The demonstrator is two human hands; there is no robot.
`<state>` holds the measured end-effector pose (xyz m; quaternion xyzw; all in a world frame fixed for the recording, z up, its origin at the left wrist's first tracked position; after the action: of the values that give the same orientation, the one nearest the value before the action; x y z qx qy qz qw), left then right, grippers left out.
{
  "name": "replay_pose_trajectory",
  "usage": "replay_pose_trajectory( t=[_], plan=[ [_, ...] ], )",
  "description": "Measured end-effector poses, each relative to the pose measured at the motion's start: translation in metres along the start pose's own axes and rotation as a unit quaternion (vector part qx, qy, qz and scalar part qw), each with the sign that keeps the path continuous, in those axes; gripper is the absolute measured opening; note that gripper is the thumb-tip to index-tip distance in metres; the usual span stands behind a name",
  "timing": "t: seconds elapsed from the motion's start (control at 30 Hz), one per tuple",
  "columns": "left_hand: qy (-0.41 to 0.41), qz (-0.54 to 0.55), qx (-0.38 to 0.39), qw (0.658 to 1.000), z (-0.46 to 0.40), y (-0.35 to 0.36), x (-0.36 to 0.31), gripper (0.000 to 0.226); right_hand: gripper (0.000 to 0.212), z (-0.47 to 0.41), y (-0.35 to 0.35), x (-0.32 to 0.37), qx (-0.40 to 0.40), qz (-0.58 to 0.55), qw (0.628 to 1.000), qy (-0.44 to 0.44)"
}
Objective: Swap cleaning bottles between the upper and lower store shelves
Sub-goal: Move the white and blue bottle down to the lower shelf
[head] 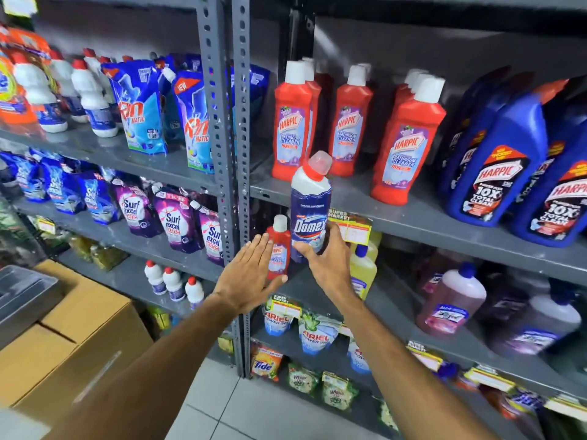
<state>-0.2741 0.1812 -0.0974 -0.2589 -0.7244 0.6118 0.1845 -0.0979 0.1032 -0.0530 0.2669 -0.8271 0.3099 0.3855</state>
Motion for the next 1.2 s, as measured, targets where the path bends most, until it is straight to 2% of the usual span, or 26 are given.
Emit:
replay_pose_trajectory(
  t=[0.23,0.63,1.03,1.2],
  plan=[
    [0.006,0.003,0.053,0.999,-0.001,0.067,-0.004,0.097,0.07,0.036,0.016,-0.069,-0.016,-0.004,0.999,0.041],
    [0.041,-0.01,0.114,0.993,-0.04,0.204,-0.028,0.09,0.052,0.049,0.045,-0.214,-0.029,0.029,0.997,0.068],
    [0.046,0.008,0.119,0.992,-0.047,0.268,-0.023,0.093,0.062,0.026,0.069,-0.279,-0.063,0.033,0.995,0.072],
    [0.059,0.03,0.075,0.995,-0.046,0.274,-0.021,0.088,0.063,0.011,0.069,-0.29,-0.079,0.049,0.994,0.061]
  ],
)
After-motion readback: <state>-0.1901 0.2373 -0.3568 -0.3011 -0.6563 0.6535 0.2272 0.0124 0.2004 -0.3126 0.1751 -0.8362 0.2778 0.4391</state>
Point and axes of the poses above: each hand's wrist, its own z-axis away from the middle knuckle, its own y-axis out of the palm, x = y × z, the point moved 7 cm from there along -z, towards the middle knuckle, and after that the axes turned 14 degrees about -y, right-handed, at the moved point
